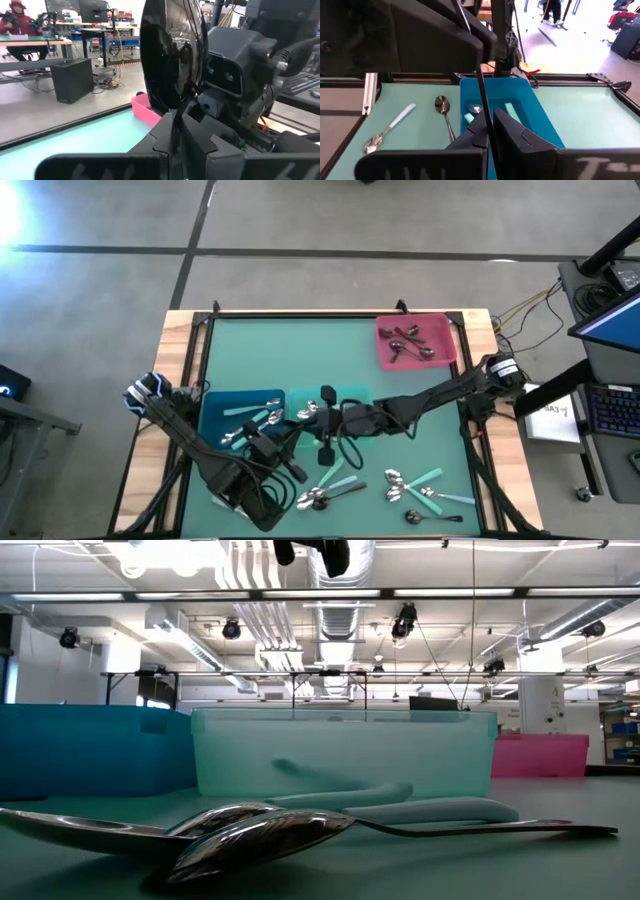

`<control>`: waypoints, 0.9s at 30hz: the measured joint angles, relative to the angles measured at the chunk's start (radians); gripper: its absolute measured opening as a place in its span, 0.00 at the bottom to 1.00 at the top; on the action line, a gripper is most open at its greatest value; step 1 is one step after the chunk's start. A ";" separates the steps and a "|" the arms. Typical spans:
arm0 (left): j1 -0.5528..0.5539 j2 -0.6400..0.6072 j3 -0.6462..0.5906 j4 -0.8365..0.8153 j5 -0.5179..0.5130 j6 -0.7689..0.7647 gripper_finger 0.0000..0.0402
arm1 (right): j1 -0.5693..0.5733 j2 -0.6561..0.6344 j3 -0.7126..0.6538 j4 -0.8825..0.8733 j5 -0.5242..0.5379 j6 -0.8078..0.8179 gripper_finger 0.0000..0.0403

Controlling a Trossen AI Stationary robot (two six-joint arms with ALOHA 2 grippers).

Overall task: Sort silverware by color (type)
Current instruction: Put the black spoon into the pink bin

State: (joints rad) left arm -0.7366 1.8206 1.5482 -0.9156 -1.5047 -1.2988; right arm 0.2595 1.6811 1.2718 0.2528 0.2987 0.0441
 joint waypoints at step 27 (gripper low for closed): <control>-0.012 -0.010 0.012 -0.084 0.044 0.012 0.14 | -0.479 -0.404 -0.049 -1.067 0.228 0.114 0.02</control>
State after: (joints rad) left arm -0.7486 1.8111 1.5600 -1.0001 -1.4605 -1.2869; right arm -0.2192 1.2769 1.2227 -0.8140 0.5268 0.1578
